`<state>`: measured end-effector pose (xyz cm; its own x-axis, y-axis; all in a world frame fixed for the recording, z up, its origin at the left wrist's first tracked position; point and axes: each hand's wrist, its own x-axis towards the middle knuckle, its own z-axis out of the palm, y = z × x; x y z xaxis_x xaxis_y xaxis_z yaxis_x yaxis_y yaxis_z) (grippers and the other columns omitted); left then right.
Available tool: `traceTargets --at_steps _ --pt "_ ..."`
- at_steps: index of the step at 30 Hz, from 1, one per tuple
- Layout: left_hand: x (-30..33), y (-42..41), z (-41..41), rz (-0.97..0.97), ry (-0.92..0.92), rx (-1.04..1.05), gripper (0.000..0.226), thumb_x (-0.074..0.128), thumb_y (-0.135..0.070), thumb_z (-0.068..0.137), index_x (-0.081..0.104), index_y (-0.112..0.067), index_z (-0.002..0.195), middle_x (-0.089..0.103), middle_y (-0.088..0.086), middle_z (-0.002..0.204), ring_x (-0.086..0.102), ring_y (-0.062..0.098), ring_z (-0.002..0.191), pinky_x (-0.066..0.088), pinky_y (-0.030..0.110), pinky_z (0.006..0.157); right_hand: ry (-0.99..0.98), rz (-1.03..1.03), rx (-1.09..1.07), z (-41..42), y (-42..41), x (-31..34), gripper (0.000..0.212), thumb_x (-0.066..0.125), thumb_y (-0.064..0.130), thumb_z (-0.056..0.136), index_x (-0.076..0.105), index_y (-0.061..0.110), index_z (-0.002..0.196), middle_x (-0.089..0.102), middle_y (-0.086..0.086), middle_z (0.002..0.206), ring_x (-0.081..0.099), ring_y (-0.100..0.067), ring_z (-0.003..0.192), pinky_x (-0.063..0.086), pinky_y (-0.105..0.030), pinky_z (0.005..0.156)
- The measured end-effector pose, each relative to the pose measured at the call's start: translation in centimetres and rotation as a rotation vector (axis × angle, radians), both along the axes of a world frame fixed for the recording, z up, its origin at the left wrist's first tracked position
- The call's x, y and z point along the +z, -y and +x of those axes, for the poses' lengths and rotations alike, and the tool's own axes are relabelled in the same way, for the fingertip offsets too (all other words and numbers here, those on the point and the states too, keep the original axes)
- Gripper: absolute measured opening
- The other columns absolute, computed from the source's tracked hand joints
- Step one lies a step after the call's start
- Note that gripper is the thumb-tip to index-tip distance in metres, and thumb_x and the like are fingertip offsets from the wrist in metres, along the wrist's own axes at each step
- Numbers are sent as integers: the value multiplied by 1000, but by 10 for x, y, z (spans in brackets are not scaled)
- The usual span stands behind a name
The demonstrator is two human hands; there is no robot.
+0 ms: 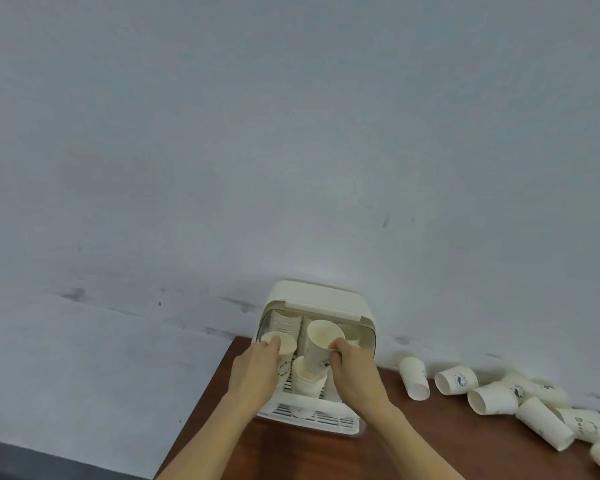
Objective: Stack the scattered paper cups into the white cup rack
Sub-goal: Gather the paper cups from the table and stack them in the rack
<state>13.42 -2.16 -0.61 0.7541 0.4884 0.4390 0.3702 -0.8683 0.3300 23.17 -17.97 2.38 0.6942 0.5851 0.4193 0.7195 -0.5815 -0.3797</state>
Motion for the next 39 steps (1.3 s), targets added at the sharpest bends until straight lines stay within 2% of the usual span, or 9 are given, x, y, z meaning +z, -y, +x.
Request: traceTargets --at_steps 4,8,14,19,24,27,29,34,39 --pt "-8 -1 2 34 -100 -1 19 41 -26 100 50 -19 115 61 3 111 56 23 99 45 34 71 3 -61 -19 1 -6 -8 25 34 17 94 58 21 93 66 2 88 59 -21 86 48 -42 79" --pt "-17 -2 2 -60 -99 24 15 48 -23 98 53 -20 112 65 2 107 61 22 95 48 32 72 10 -131 -50 3 -10 -15 21 34 18 94 54 23 95 67 2 89 60 -23 88 44 -44 87" --pt "-21 -2 3 -161 -46 60 12 48 -22 97 53 -22 108 66 -1 103 63 21 94 48 31 70 -10 -207 -81 3 -17 -20 22 34 12 95 54 13 102 67 -6 96 61 -26 87 45 -37 67" --pt "-26 -5 5 -207 26 76 13 48 -27 98 56 -21 106 66 -3 105 62 18 94 44 28 67 -55 -262 -56 3 -25 -35 21 34 10 93 54 14 98 66 -7 98 60 -28 87 47 -38 66" --pt "-31 -7 8 -145 21 64 26 44 -34 100 64 -21 111 64 -1 110 61 18 98 48 29 73 -30 -313 -43 -1 -28 -44 24 35 6 92 56 12 102 63 -9 101 59 -30 91 38 -34 64" --pt "-34 -5 7 -31 -19 41 34 32 -39 102 57 -22 118 59 -2 108 57 16 98 44 26 67 5 -359 -45 -4 -29 -48 26 37 2 89 56 10 106 60 -11 107 56 -31 99 35 -34 66" --pt "-38 -4 6 7 -43 35 34 29 -37 103 52 -22 123 57 -2 110 54 16 101 48 29 70 19 -383 -53 -6 -29 -49 26 39 0 88 55 9 106 59 -11 109 56 -31 100 36 -35 67" --pt "-40 -2 4 8 -155 46 40 39 -24 98 38 -17 138 55 2 121 54 20 106 50 33 76 25 -402 -51 -9 -27 -51 28 41 2 88 53 9 112 57 -12 114 54 -32 106 45 -40 78" --pt "-34 4 3 2 -209 40 50 41 -22 96 30 -14 144 53 5 127 54 22 109 49 35 79 -2 -372 -41 -12 -22 -50 36 44 3 86 45 10 122 55 -14 116 53 -34 107 44 -40 78"
